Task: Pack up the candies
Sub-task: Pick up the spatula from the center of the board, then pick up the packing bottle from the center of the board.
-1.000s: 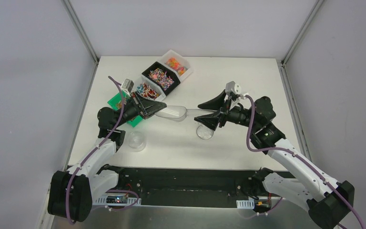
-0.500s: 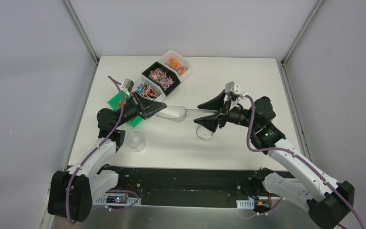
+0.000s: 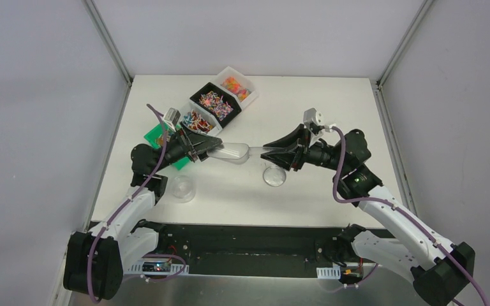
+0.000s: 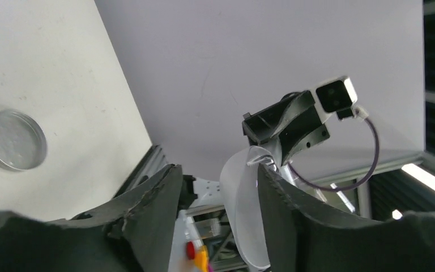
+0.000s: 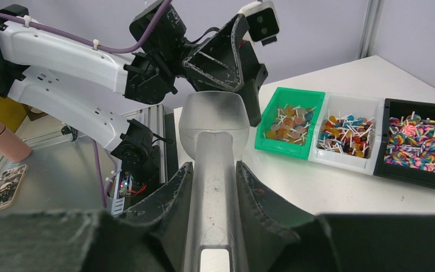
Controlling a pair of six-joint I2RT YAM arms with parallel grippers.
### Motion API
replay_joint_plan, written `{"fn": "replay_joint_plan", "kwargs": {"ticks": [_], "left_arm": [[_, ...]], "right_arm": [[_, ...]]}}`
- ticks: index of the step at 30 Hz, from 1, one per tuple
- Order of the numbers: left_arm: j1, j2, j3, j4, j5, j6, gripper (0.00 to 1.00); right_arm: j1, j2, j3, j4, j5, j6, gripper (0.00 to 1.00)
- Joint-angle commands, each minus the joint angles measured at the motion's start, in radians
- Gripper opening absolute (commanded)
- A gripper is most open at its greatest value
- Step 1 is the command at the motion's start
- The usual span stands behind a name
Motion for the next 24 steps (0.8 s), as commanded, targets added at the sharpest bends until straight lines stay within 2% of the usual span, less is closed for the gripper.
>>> {"fn": "replay_joint_plan", "kwargs": {"ticks": [1, 2, 4, 9, 14, 19, 24], "left_arm": [[-0.006, -0.054, 0.046, -0.258, -0.024, 0.165, 0.65], [-0.006, -0.063, 0.064, -0.342, -0.042, 0.21, 0.74], [-0.004, -0.076, 0.108, -0.52, -0.079, 0.307, 0.81], [0.005, -0.079, 0.245, -1.012, -0.285, 0.53, 0.81], [0.008, -0.022, 0.386, -1.425, -0.601, 0.675, 0.78], [0.008, -0.009, 0.431, -1.701, -0.991, 0.625, 0.69], [0.008, -0.018, 0.427, -1.828, -1.153, 0.589, 0.6]], "right_arm": [[-0.004, -0.042, 0.016, 0.082, 0.031, 0.003, 0.0], [-0.004, -0.055, 0.008, 0.082, 0.051, 0.0, 0.0], [-0.004, -0.092, -0.01, 0.078, 0.09, -0.011, 0.0], [-0.005, -0.176, -0.047, 0.023, 0.209, -0.063, 0.0], [-0.007, -0.225, -0.038, -0.089, 0.318, -0.131, 0.0], [-0.007, -0.243, -0.028, -0.158, 0.362, -0.17, 0.0], [-0.007, -0.26, -0.051, -0.156, 0.37, -0.18, 0.0]]}}
